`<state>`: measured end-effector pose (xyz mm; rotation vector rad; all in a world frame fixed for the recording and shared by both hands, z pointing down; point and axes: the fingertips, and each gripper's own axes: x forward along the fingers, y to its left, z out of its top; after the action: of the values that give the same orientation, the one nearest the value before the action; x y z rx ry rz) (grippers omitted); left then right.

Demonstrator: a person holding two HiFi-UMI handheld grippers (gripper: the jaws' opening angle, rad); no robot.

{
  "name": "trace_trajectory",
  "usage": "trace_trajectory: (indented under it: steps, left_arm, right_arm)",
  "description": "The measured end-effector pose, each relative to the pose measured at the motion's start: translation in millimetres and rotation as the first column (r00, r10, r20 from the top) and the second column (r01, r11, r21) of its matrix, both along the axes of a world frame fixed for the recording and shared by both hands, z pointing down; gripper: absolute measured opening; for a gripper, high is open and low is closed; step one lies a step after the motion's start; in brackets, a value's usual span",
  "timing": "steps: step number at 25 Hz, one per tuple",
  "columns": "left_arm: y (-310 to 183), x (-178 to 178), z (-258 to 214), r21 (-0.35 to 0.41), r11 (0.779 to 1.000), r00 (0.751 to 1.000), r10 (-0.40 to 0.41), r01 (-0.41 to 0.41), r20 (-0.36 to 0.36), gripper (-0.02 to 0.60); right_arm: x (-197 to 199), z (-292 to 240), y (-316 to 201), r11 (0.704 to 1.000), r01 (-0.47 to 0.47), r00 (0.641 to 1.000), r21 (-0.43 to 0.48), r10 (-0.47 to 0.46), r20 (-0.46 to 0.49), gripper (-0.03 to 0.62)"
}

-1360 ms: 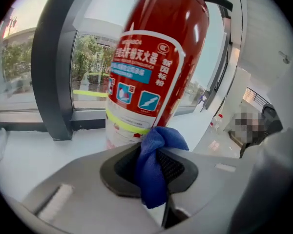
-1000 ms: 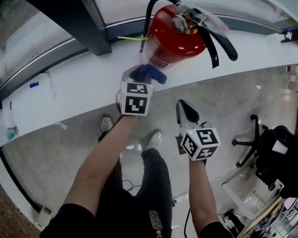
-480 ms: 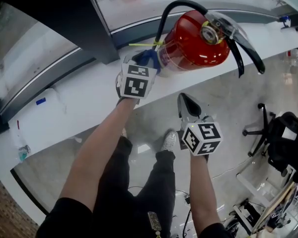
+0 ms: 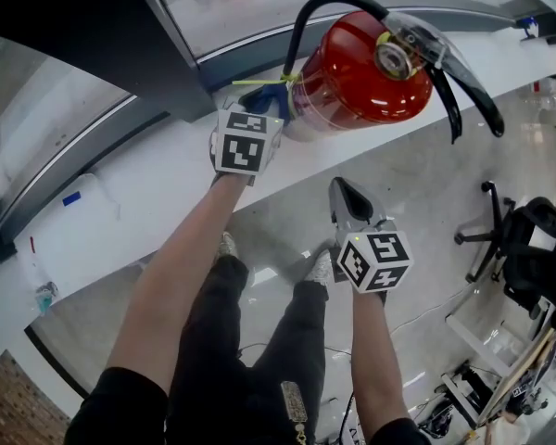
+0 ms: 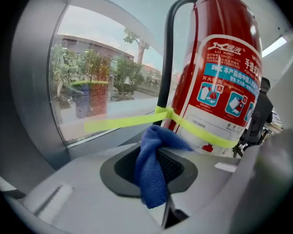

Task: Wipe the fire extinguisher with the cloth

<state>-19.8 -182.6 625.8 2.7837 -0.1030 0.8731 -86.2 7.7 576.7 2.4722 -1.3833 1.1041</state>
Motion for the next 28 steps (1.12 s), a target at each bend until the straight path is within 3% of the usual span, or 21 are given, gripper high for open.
trace_trajectory:
  steps: [7, 15, 23, 28]
  left_arm:
    - [29.4, -31.4, 23.6, -0.034, 0.998, 0.996, -0.053, 0.055, 0.072, 0.061]
    - [86.2, -50.2, 45.1, -0.074, 0.984, 0.975, -0.148, 0.162, 0.164, 0.063]
    - [141.1, -33.9, 59.8, -0.105, 0.975, 0.967, -0.171, 0.193, 0.191, 0.063]
    - [162.9, -5.6, 63.7, -0.162, 0.954, 0.959, -0.223, 0.251, 0.172, 0.063]
  right_arm:
    - [8.0, -1.4, 11.6, 0.998, 0.054, 0.998, 0.016, -0.054, 0.007, 0.003]
    - [17.5, 0.1, 55.2, 0.992, 0.119, 0.993, 0.033, -0.120, 0.023, 0.003]
    - [41.2, 7.8, 93.1, 0.985, 0.171, 0.985, 0.034, -0.172, 0.029, 0.003]
    - [62.3, 13.5, 118.4, 0.979, 0.202, 0.979, 0.013, -0.202, 0.028, 0.003]
